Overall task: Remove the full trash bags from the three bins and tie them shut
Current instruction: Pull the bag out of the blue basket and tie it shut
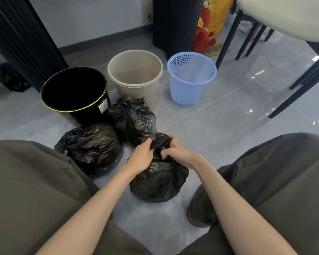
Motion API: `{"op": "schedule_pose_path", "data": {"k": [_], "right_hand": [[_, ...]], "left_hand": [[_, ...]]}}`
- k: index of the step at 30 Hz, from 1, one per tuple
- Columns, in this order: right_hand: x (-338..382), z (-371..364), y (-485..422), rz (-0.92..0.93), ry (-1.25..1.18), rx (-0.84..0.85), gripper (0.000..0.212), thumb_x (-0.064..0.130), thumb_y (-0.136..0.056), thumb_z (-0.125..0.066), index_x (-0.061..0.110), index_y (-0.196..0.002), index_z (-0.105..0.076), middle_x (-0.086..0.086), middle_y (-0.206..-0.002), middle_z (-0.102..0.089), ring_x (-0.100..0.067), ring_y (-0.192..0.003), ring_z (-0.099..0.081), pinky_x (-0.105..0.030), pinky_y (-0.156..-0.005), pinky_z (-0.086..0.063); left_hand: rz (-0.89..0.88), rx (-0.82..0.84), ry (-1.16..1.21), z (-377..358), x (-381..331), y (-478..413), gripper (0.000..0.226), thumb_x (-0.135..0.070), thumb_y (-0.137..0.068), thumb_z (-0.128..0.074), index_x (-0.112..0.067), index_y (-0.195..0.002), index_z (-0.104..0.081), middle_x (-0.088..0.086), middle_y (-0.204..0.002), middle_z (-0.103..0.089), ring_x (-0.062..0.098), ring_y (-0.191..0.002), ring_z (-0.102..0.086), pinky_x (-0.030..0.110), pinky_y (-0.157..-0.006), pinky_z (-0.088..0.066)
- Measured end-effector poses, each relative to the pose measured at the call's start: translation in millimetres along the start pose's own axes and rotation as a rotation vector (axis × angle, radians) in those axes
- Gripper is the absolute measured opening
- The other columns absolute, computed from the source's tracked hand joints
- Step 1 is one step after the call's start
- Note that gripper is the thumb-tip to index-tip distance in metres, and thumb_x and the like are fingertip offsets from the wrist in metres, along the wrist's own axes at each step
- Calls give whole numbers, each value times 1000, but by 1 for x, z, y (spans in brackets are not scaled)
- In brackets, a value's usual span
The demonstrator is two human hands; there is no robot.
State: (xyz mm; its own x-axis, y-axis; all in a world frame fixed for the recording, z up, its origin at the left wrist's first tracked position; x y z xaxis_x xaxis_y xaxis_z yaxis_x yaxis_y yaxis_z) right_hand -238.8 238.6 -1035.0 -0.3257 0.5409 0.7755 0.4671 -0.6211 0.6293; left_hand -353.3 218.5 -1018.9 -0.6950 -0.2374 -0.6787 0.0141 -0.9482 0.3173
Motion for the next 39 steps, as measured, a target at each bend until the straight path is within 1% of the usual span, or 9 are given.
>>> {"op": "schedule_pose_path", "data": {"k": [4, 9, 17, 21, 26, 30, 34, 37, 39], "right_hand": [[5, -9, 3, 65, -12, 139, 75, 32, -78, -74, 26, -138, -29, 6, -126, -54, -6, -112, -56, -24, -95, -45], [-2, -8, -4, 54, 14, 31, 57, 49, -96, -39, 20, -145, -32, 8, -140, -44, -7, -124, -46, -24, -106, -36], [-2, 2, -8, 127, -294, -110, 46, 35, -103, -26, 20, -104, -69, -3, -96, -70, -13, -89, -62, -24, -83, -45], [9, -2, 1, 186, -48, -87, 42, 28, -103, -29, 14, -74, -55, 0, -72, -56, -10, -60, -47, -16, -55, -33], [15, -1, 3, 361, 506, -98, 36, 20, -101, -40, 3, -91, -71, 2, -83, -60, -9, -80, -53, -3, -71, -35], [13, 3, 3, 423, 617, -194, 26, 13, -97, -49, 8, -113, -68, -3, -114, -66, -10, -103, -56, -3, -81, -33], [4, 4, -1, 343, 500, -214, 29, 10, -98, -44, 13, -118, -64, 6, -83, -61, -6, -72, -51, -9, -70, -39], [0, 3, -5, 315, 408, -198, 29, 5, -97, -38, 16, -109, -62, 9, -74, -57, -15, -73, -49, -27, -70, -41], [1, -1, -4, 308, 361, -163, 27, 3, -97, -37, 17, -105, -58, 8, -75, -59, -15, -71, -47, -25, -67, -39]], "left_hand": [[-90, -18, -164, 0, -3, 0, 11, -3, -90, -36, -12, -84, -33, 11, -90, -52, 33, -86, -55, 42, -69, -41], [-111, 18, -215, -7, -1, -3, 19, -6, -93, -38, -4, -110, -44, 16, -112, -53, 29, -105, -53, 38, -88, -42], [42, 180, 72, -14, 3, -10, 19, -19, -94, -39, -21, -85, -55, -1, -92, -59, 16, -90, -53, 30, -79, -38], [177, 194, 244, -4, 13, -10, 27, -11, -90, -42, -22, -69, -55, -5, -67, -49, 14, -69, -45, 27, -63, -33], [392, 171, 682, -11, 26, -3, 25, -4, -89, -38, -9, -68, -51, 0, -55, -38, 11, -52, -30, 23, -52, -27], [462, 101, 854, -5, 30, -1, 22, 0, -93, -36, -5, -83, -55, 9, -68, -57, 15, -57, -49, 19, -52, -42], [382, 152, 778, -6, 36, -1, 26, 7, -94, -40, 2, -114, -56, 12, -82, -66, 8, -54, -65, 16, -55, -53], [328, 199, 730, -10, 38, -1, 33, 6, -90, -51, -3, -121, -57, 8, -86, -69, 7, -57, -68, 18, -63, -56], [279, 240, 749, -12, 34, 1, 36, 5, -90, -53, -9, -122, -58, 5, -88, -70, 7, -57, -67, 17, -64, -57]]}}
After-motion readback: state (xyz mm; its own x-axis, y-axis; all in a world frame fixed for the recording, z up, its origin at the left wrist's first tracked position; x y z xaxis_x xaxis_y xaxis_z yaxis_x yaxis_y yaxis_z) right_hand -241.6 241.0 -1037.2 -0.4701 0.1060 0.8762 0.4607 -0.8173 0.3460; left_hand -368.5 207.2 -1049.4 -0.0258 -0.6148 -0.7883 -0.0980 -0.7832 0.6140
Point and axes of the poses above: each hand's wrist, its own y-axis away from the middle knuckle, its own z-axis out of the back of the hand, x = y × z, the point moved 7 cm from there along -y, towards the middle knuckle
